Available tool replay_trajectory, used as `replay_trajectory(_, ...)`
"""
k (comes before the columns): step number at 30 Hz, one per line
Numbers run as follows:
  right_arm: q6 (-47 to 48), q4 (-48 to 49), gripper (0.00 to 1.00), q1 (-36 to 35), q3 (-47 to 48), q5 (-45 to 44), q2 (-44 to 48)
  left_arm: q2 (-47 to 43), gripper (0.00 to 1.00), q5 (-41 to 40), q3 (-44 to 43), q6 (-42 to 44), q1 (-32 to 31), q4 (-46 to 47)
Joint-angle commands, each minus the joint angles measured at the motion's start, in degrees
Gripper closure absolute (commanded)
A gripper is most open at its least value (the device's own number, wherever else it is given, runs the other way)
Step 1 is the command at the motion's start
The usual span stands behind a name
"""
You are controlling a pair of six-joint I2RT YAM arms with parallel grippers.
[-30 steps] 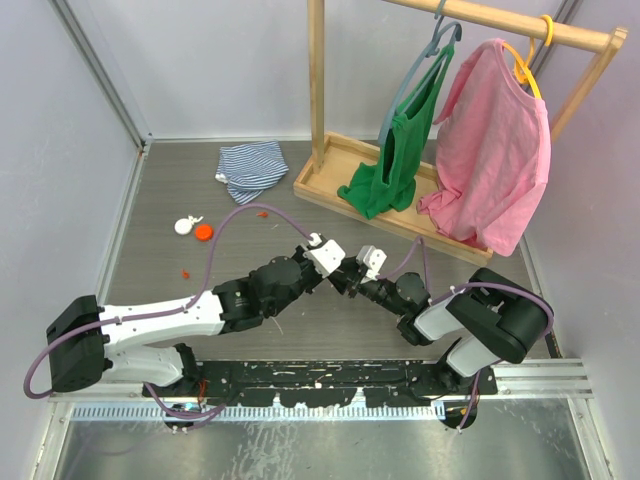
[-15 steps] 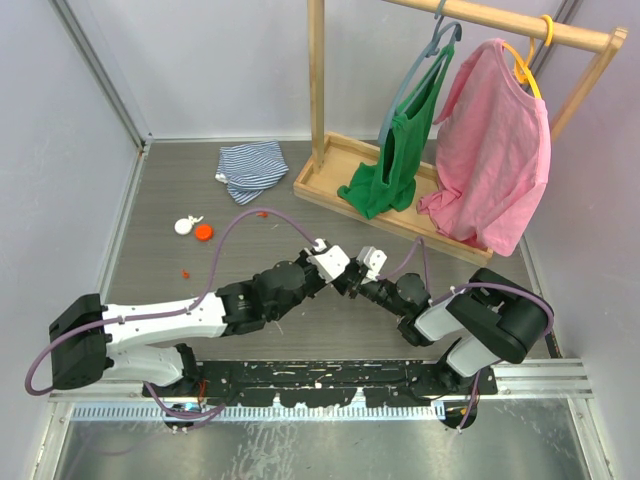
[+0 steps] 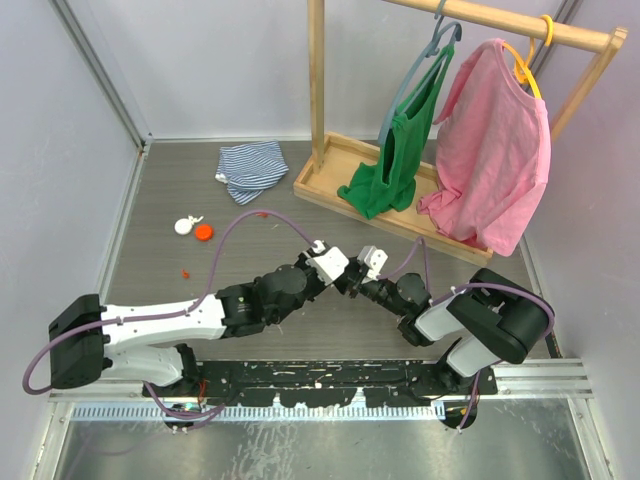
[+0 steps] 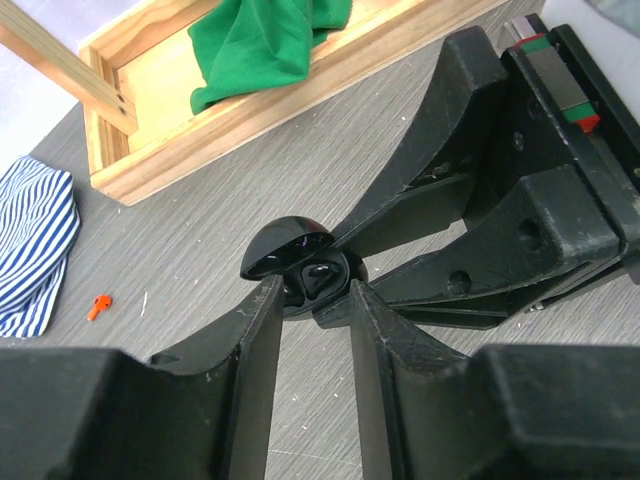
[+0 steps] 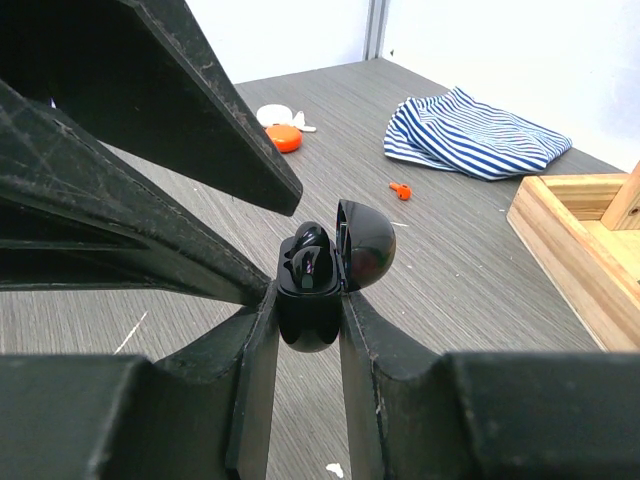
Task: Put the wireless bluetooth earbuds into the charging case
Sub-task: Place the earbud in the charging case, then close the charging case.
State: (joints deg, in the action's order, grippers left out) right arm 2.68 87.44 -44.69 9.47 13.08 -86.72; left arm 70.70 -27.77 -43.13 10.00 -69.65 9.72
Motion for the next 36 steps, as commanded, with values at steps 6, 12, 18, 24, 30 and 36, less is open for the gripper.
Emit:
replay_trajectory(6,0.14,6.67,0.99,-0.27,0.28,-0.98,1.82,-5.94,0.52,-2.41,-4.33,-8.66,-0.15,-4.02)
replay_trajectory(12,0.16,6.68,0.99,-0.24,0.28,-0.91,1.9,-8.18,0.46,-3.39,-5.67,-13.01,1.02,-8.03)
replay_trajectory(18,0.07,6.64,0.99,-0.27,0.32,-0.79,1.88,-8.05,0.44,-1.98,-6.59,-16.99,4.47,-11.83)
replay_trajectory(24,-0.19,6.82,0.99,-0.29,0.57,1.63,1.73,-8.75,0.34,9.72,-5.88,-24.49,13.01,-13.84)
replay_trajectory(30,-1.06,7.11,0.99,-0.24,0.85,4.33,2.13,-10.43,0.22,24.29,-4.15,-33.09,22.32,-13.72)
replay_trajectory(36,-2.84,7.63,0.99,-0.3,1.58,8.22,2.23,-9.56,0.09,39.27,-2.89,-42.59,29.12,-11.16)
